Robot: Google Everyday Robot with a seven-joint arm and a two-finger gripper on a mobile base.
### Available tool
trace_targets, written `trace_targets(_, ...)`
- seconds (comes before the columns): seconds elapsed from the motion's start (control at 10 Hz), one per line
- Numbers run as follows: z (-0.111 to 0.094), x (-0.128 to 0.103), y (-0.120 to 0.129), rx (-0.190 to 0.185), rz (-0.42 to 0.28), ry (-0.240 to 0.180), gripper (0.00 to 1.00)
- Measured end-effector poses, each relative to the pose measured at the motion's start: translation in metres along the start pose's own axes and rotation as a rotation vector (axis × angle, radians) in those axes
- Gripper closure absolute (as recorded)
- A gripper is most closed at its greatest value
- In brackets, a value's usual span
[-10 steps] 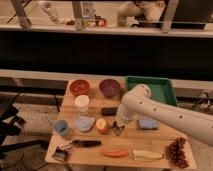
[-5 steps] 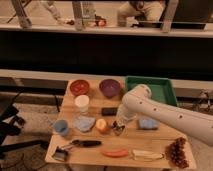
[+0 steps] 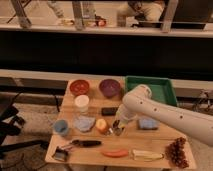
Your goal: Place fork in metal cup
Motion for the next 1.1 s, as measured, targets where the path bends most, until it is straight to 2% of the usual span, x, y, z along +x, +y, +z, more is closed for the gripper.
trace_targets(0.2,-0.002,-0.001,-0.002,0.006,-0.001,0.002,0.21)
trace_targets(0.3,-0.003,-0.001,-0.002,0.009,0.003,0.005,0.20)
trace_targets(0.5,-0.045,-0.002,-0.013,0.100,0.041,0.065,0.20)
trace_targets(0.7,-0.056,-0.006,-0.017,0.127,0.045,0.075,0.20)
trace_targets(0.8,-0.059,-0.007,-0.018,0.131,0.043,0.070,0.20)
trace_targets(1.1,-0.045,-0.001,-0.011,0.083,0.050,0.078,0.20)
